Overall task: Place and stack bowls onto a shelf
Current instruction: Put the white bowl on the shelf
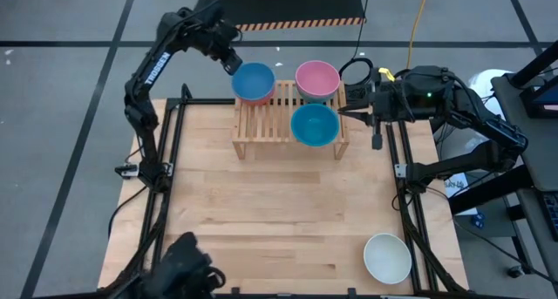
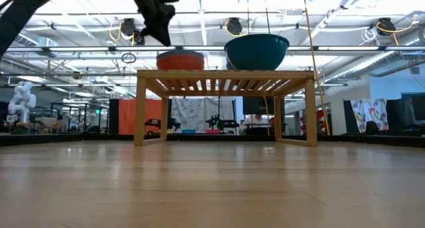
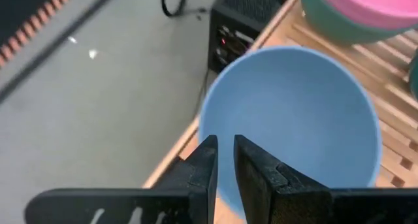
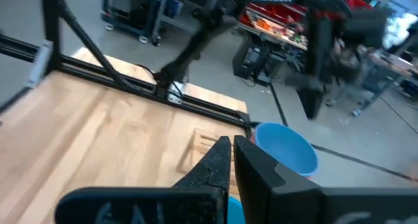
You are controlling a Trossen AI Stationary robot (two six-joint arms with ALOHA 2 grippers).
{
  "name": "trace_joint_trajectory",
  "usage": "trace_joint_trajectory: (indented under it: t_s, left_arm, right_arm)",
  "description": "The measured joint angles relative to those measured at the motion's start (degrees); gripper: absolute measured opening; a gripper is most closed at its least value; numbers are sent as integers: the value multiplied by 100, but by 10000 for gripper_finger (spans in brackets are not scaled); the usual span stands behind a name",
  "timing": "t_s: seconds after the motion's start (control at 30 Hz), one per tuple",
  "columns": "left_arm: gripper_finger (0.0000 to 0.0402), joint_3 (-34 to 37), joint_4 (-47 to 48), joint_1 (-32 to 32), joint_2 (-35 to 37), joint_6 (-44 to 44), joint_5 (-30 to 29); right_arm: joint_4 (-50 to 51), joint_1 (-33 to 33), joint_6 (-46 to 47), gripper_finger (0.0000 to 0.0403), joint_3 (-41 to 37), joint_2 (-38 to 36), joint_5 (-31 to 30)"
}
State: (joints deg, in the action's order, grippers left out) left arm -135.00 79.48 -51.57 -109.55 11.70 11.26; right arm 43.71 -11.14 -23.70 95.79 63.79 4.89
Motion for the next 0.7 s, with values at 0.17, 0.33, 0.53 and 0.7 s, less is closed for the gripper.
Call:
trace_joint_trajectory:
  t_s: [0.17, 0.33, 0.53, 0.7]
  left_arm:
    - [55, 0, -8, 26, 568, -4, -83]
    - [56, 0, 13, 225, 1265, 20, -85]
    - [56, 0, 217, 458, 1937, 173, -145]
    - [56, 0, 606, 496, 2242, 153, -467]
  right_arm:
    - [545, 0, -64, 13, 0, -67, -485]
    - [1453, 0, 838, 13, 0, -173, -639]
    - [3075, 0, 2497, 13, 0, -227, 463]
    - [4219, 86, 3957, 13, 0, -132, 1039]
